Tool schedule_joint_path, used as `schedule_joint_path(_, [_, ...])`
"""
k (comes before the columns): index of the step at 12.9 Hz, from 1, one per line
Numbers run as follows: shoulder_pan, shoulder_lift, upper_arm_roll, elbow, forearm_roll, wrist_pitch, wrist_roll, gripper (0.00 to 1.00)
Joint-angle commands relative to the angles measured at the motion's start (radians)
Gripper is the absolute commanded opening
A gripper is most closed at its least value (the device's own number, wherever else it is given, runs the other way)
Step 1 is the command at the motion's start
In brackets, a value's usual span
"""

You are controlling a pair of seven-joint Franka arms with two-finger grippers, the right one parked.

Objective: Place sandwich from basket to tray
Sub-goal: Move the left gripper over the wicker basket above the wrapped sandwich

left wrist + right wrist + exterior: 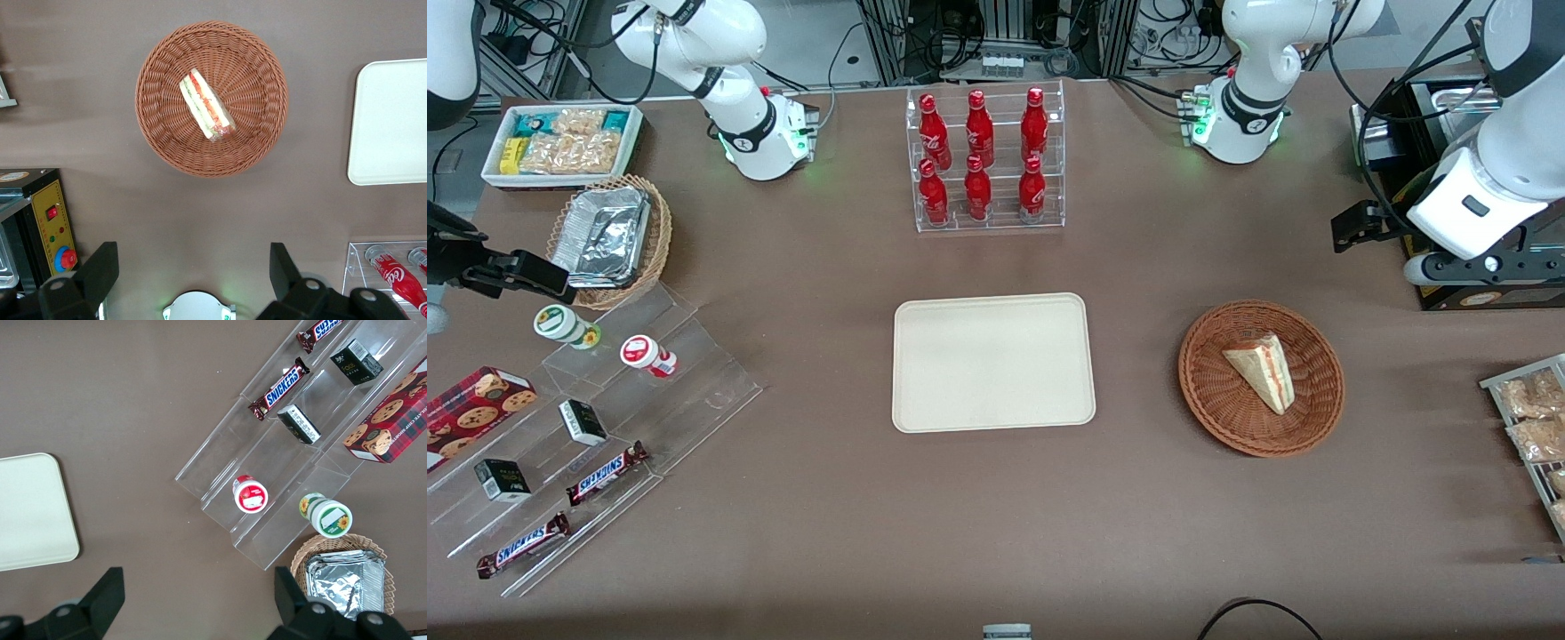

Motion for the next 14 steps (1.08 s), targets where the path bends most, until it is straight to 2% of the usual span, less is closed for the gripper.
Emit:
schedule_joint_path(1, [-0.014,0.011,0.011,0.015,-0.001,-0.022,0.014,1.0])
schedule_joint_path(6, [-0.012,0.048,0.011,-0.074,0.004,0.091,0.015,1.0])
schedule_joint_path(9, [-0.009,0.048,0.011,-0.181,0.004,0.22,0.017,1.0])
schedule_joint_path(14, [-0.011,0.099,0.012,-0.283,0.009,0.399,0.015,1.0])
